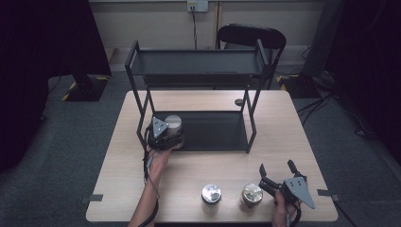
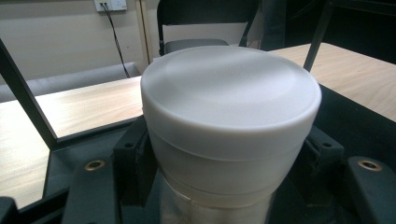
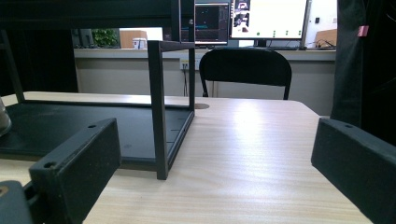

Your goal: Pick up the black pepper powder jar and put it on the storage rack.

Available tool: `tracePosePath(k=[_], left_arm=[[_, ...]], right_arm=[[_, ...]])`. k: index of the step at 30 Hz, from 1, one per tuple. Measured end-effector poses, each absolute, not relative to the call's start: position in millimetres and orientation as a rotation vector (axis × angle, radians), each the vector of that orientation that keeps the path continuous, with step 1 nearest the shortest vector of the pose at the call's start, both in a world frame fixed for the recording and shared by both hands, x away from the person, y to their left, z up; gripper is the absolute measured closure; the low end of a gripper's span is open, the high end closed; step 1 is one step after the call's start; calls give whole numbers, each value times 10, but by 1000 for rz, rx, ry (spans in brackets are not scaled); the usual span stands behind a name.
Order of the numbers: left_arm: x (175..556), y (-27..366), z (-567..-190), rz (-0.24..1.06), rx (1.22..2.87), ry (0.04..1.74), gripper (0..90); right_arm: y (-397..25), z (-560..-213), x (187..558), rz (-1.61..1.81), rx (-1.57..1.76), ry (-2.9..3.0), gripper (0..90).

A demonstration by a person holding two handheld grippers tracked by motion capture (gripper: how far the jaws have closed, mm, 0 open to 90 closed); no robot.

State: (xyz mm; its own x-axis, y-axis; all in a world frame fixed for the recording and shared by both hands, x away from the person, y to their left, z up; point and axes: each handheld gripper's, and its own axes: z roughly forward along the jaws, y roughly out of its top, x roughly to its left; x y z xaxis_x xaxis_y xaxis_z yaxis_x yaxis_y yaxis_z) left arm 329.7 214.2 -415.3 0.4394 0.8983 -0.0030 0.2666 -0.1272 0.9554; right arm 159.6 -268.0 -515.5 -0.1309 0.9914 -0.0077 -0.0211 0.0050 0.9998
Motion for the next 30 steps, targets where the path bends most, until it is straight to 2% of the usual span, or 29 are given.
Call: tracePosePath(k=[12, 17, 30], left_arm=[[3294, 2127, -4157, 777, 1657, 1007, 315], [3283, 2107, -4124, 792, 1634, 1035, 210], [3261, 2049, -4157, 819, 1604, 1048, 56]], right_arm=[[-2683, -5154, 1597, 1311, 1123, 1295, 3], [-2682, -5154, 1597, 1310, 1123, 1295, 3], [-2683, -5156, 1597, 1311, 1123, 1294, 3]])
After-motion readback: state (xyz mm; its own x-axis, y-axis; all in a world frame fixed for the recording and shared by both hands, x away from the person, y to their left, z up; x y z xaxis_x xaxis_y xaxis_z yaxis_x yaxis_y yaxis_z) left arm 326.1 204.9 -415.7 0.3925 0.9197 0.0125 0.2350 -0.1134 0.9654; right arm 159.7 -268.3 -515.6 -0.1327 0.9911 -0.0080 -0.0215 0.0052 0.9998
